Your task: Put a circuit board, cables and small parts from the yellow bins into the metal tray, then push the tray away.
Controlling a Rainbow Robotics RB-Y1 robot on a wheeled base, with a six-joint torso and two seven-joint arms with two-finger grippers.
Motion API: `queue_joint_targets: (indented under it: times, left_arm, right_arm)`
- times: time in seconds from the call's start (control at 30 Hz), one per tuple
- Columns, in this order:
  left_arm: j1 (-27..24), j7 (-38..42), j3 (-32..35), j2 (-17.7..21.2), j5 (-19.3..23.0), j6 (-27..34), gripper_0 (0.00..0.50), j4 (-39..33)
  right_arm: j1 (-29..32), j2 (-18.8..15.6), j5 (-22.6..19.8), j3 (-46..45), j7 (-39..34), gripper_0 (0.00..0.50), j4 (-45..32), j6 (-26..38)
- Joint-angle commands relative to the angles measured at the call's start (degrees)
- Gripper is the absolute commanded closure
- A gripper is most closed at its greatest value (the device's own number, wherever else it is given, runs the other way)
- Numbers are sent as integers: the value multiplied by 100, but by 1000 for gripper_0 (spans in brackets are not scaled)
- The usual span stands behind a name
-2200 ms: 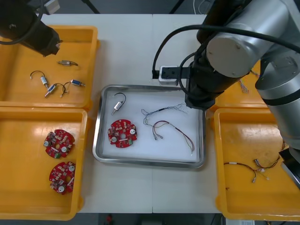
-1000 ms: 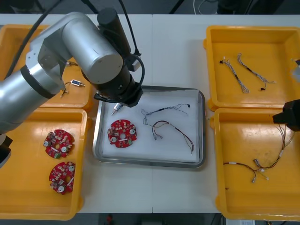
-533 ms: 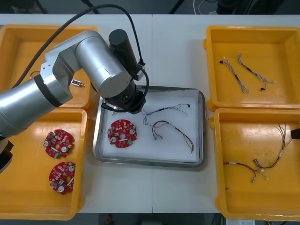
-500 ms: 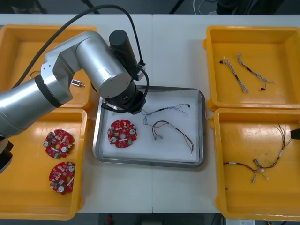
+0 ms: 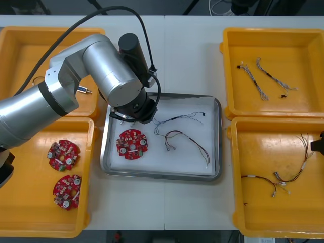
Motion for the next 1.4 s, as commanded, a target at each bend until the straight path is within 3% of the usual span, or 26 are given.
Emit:
queue_joint_targets:
  times: [0.03, 0.23, 0.67, 1.03, 1.13, 1.4]
  left_arm:
    - [-301, 391, -45, -123, -42, -57, 0, -94]
    - [-292, 391, 227, -96, -15, 207, 0, -287]
    - [-143, 180, 1660, 422, 521, 1807, 0, -1360]
    - [815, -848, 3171, 1416, 1136, 2664, 0, -2397]
    - [1017, -1024, 3505, 1574, 1277, 2664, 0, -2502]
    - [2125, -1718, 4947, 1908, 1611, 2664, 0, -2766]
  right_arm:
    - [82, 24, 46, 120, -77, 0, -161, 16]
    - [73, -11, 99, 270, -77, 0, -161, 16]
    - [-235, -618, 46, 1166, -95, 0, -688, 16]
    - [-1105, -1250, -191, 2458, -51, 0, -794, 16]
    - [-1342, -1277, -306, 2731, -42, 0, -794, 16]
    - [-2493, -1268, -420, 4154, 107, 0, -794, 16]
